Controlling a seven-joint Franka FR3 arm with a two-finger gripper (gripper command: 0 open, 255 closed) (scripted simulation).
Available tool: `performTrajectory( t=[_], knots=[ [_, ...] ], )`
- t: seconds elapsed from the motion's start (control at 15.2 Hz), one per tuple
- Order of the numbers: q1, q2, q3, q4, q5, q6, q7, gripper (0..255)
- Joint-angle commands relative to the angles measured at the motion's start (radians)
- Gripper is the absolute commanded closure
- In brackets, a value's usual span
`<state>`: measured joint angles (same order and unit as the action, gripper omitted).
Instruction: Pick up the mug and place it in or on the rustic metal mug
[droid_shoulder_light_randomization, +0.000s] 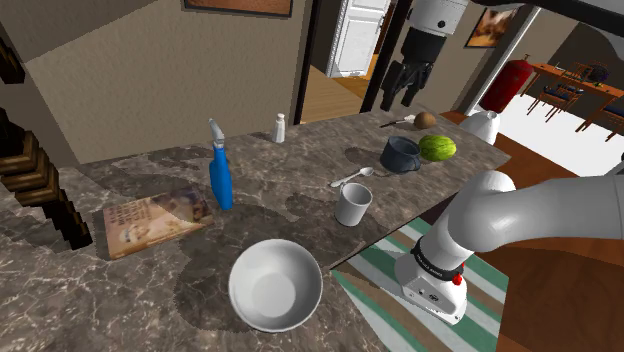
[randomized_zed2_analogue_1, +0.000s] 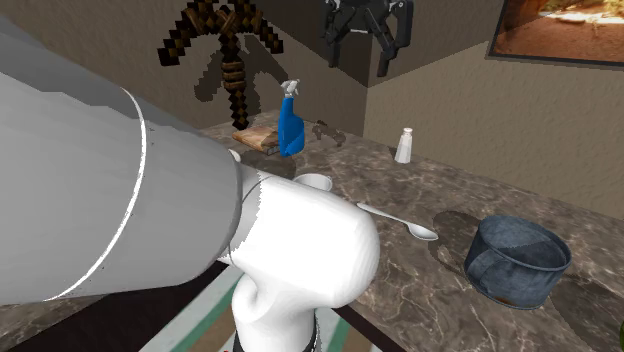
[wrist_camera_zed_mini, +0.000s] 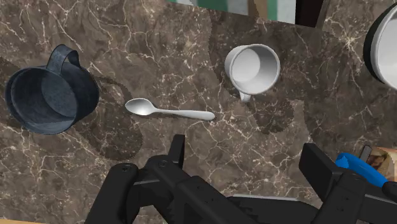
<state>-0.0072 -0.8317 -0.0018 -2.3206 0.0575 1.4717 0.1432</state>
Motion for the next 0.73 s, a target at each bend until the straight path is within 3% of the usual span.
performTrajectory(
  t=[0.0,0.66],
  knots=[
    [0.0,0.0,0.0,0.0,0.0,0.0,0.0,0],
    [0.06,-0.137,0.182,-0.364,0.076,0.28,0.124,0]
  ],
)
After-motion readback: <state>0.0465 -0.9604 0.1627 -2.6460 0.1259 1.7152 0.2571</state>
